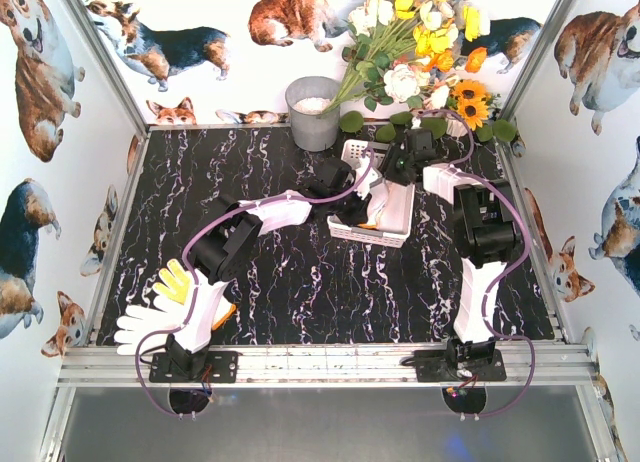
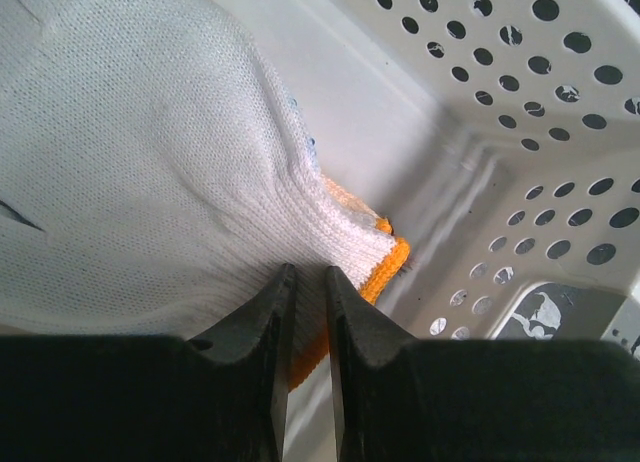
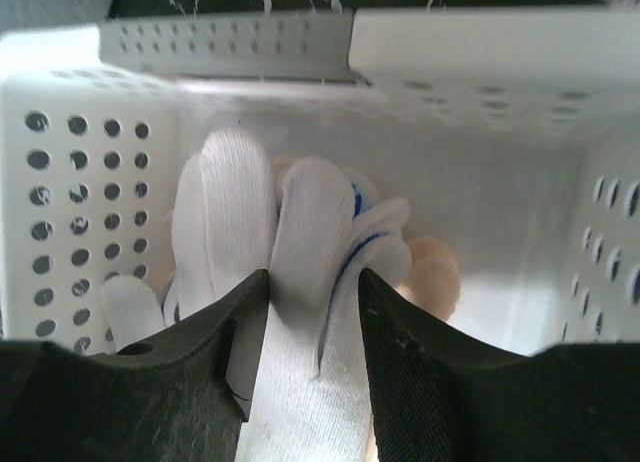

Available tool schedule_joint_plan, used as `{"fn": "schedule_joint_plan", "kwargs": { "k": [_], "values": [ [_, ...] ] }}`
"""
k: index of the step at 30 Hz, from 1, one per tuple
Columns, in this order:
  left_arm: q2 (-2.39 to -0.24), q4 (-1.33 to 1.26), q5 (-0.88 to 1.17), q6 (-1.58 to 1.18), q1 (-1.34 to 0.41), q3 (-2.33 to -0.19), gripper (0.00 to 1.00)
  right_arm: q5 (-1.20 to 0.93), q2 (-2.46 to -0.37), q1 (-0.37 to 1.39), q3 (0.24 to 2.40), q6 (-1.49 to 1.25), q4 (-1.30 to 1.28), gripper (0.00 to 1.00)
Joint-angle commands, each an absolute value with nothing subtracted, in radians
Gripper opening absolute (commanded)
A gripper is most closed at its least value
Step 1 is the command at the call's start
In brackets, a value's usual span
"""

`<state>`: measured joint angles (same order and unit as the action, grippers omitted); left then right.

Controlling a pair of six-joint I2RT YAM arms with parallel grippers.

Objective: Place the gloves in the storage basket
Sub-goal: Adjust the glove in the bin.

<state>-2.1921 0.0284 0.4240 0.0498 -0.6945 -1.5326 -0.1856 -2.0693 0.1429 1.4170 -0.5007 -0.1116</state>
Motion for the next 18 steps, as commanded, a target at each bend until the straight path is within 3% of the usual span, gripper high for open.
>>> {"fn": "schedule_joint_plan", "kwargs": {
  "k": [1,18],
  "values": [
    [-2.171,0.078,0.445,0.069,-0.711,-1.516,0.13,-0.102,-2.063,0.140,1.489,-0.463,0.010,0.42],
    [-2.133,0.056,0.451,0.058,-0.713,-1.482,0.12,-0.105,-1.994,0.138,1.424,-0.448,0.000,0.37]
  ]
}}
